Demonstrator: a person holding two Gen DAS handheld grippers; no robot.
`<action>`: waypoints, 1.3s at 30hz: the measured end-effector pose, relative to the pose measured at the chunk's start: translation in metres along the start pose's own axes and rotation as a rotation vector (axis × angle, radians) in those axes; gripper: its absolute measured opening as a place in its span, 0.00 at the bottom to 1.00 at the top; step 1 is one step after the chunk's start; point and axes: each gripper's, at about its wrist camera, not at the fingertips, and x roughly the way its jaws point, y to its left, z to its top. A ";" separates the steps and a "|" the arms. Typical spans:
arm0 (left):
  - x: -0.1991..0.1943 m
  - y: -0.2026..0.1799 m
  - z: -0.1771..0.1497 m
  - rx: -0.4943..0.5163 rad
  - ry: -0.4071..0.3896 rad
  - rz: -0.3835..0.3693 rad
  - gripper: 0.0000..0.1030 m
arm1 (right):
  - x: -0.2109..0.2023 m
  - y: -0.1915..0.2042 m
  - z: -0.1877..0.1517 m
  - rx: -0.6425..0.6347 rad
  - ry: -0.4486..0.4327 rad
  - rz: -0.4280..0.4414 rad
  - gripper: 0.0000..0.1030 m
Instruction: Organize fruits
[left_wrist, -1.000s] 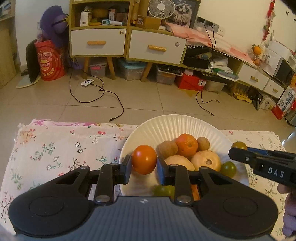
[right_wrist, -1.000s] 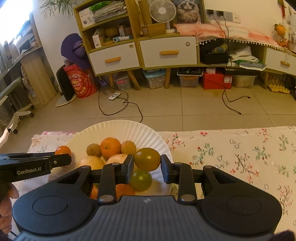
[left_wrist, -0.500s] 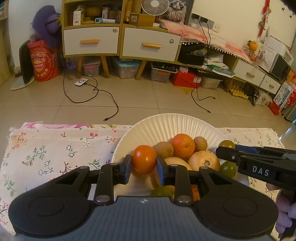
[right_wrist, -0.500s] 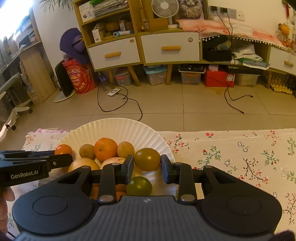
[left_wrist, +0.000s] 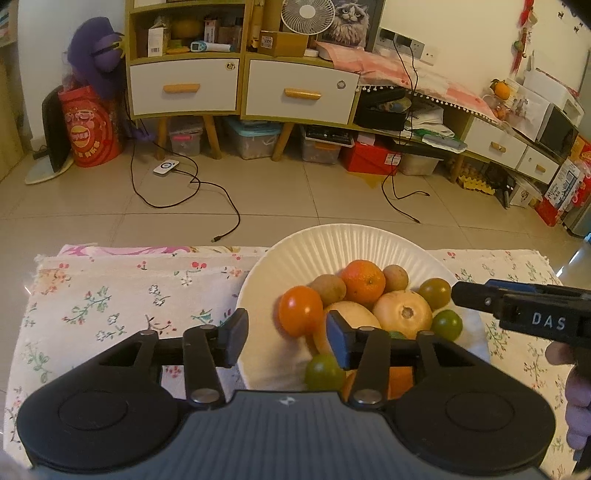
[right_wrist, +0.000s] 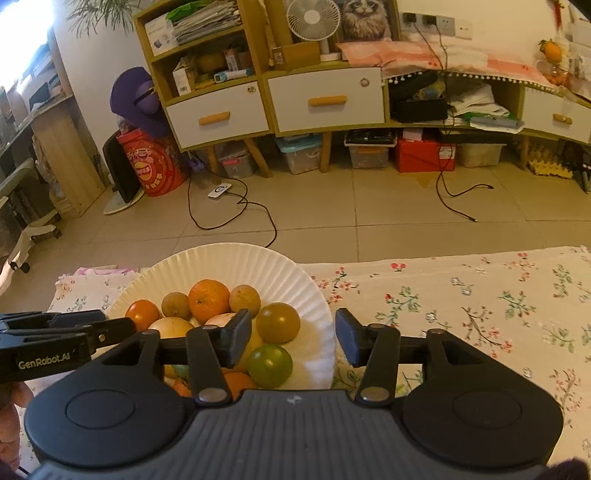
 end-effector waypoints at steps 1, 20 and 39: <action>-0.003 0.000 -0.001 0.002 -0.001 0.000 0.31 | -0.003 0.000 0.000 0.003 -0.002 -0.001 0.49; -0.052 -0.002 -0.043 0.000 0.014 0.029 0.67 | -0.053 0.001 -0.027 0.004 -0.001 -0.029 0.72; -0.100 -0.021 -0.088 0.022 0.039 0.073 0.84 | -0.094 0.020 -0.060 -0.020 0.031 -0.054 0.87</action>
